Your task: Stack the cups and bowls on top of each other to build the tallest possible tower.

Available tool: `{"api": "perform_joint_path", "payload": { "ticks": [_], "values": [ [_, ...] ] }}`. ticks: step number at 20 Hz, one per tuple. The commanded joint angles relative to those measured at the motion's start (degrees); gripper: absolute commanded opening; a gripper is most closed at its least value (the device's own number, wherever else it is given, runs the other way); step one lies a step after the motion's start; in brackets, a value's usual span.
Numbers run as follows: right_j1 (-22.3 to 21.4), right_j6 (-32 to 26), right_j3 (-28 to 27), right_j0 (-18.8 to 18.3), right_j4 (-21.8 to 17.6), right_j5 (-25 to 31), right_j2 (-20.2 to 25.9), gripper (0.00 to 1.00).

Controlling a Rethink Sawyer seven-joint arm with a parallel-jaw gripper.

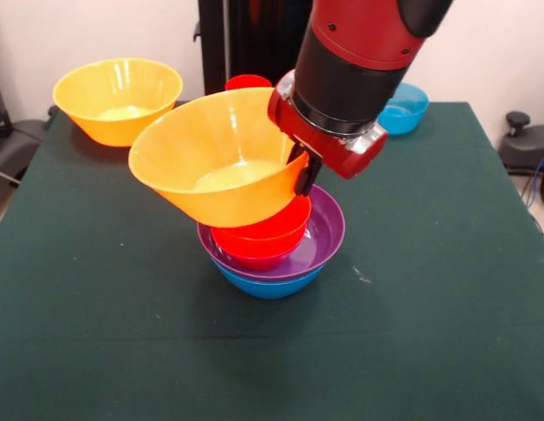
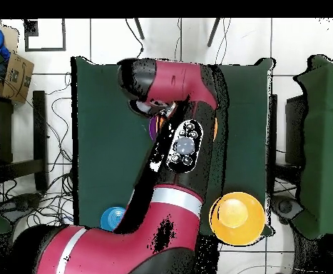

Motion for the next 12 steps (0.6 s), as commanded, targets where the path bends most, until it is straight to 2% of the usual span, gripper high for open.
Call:
{"api": "perform_joint_path", "payload": {
  "ticks": [1,12],
  "values": [
    [5.0,12.0,1.9,1.6,0.1,3.9,1.8,0.0],
    [6.6,13.3,3.0,4.1,1.3,2.2,0.8,0.0]
  ]
}}
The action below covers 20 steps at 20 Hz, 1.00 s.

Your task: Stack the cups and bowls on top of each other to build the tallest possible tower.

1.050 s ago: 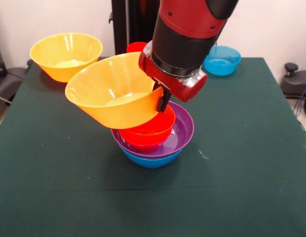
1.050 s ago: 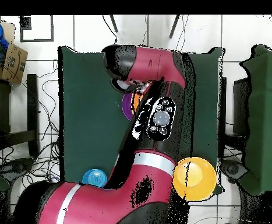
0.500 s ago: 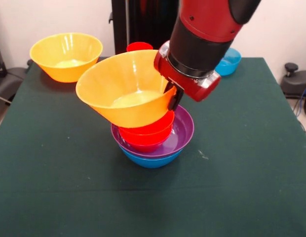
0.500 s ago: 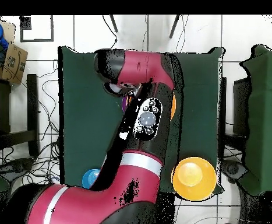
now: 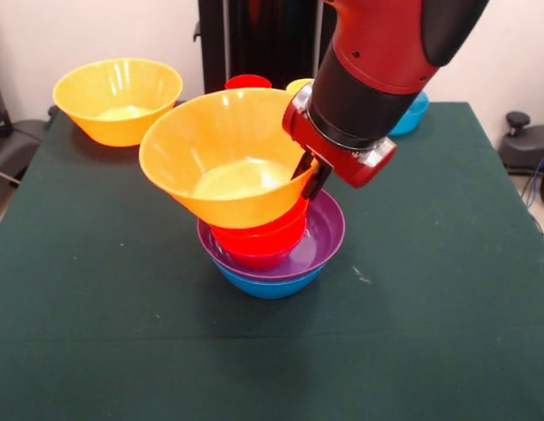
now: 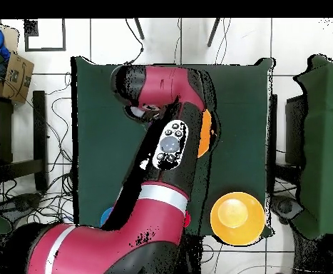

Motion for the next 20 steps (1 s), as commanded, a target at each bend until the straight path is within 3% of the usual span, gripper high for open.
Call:
{"api": "perform_joint_path", "payload": {
  "ticks": [1,20],
  "values": [
    [4.4,13.2,3.0,1.8,1.2,2.1,3.1,0.0],
    [6.4,13.8,0.3,3.2,4.2,4.5,2.1,0.0]
  ]
}}
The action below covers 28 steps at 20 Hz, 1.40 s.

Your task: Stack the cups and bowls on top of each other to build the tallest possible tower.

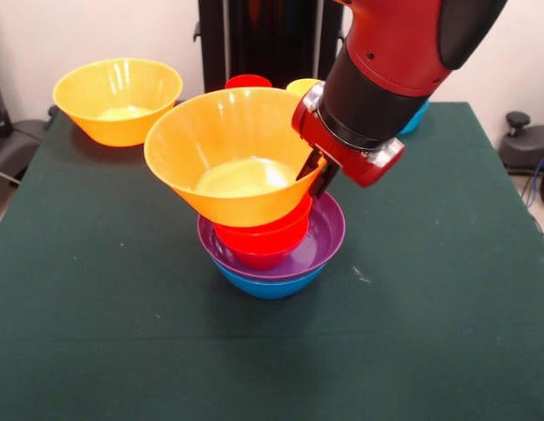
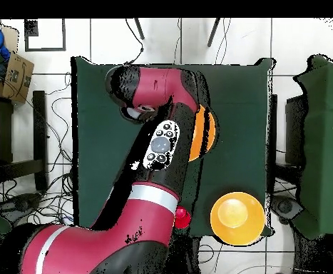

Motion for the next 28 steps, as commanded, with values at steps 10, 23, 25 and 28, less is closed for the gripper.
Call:
{"api": "perform_joint_path", "payload": {
  "ticks": [10,23,25,28],
  "values": [
    [4.9,11.5,2.0,1.5,3.5,0.9,4.5,1.0],
    [4.8,13.0,1.3,2.2,6.4,4.9,3.3,1.0],
    [4.6,13.0,1.3,2.3,6.6,5.2,3.1,1.0],
    [5.0,12.7,0.1,2.2,6.7,6.3,2.8,1.0]
  ]
}}
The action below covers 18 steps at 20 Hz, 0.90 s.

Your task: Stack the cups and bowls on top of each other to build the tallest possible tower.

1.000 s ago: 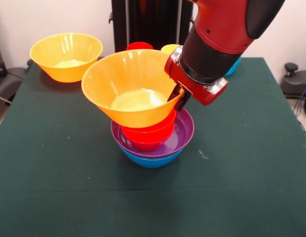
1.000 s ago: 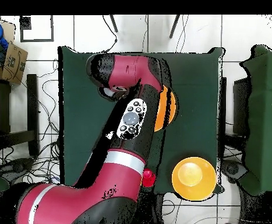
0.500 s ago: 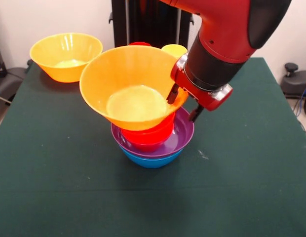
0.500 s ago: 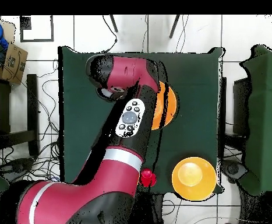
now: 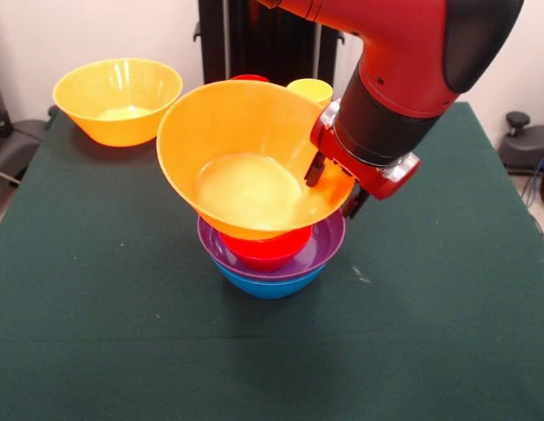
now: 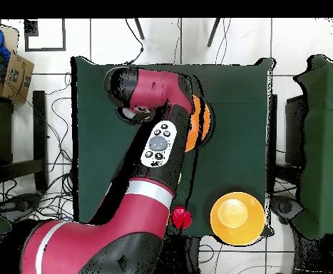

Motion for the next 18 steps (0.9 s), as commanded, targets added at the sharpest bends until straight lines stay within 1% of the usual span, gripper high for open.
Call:
{"api": "perform_joint_path", "payload": {
  "ticks": [1,13,18],
  "values": [
    [2.4,12.5,0.0,1.3,1.3,5.9,3.7,1.0],
    [0.1,11.2,1.6,1.4,1.7,7.3,3.7,1.0],
    [-0.3,10.7,2.4,1.2,2.0,6.2,4.2,1.0]
  ]
}}
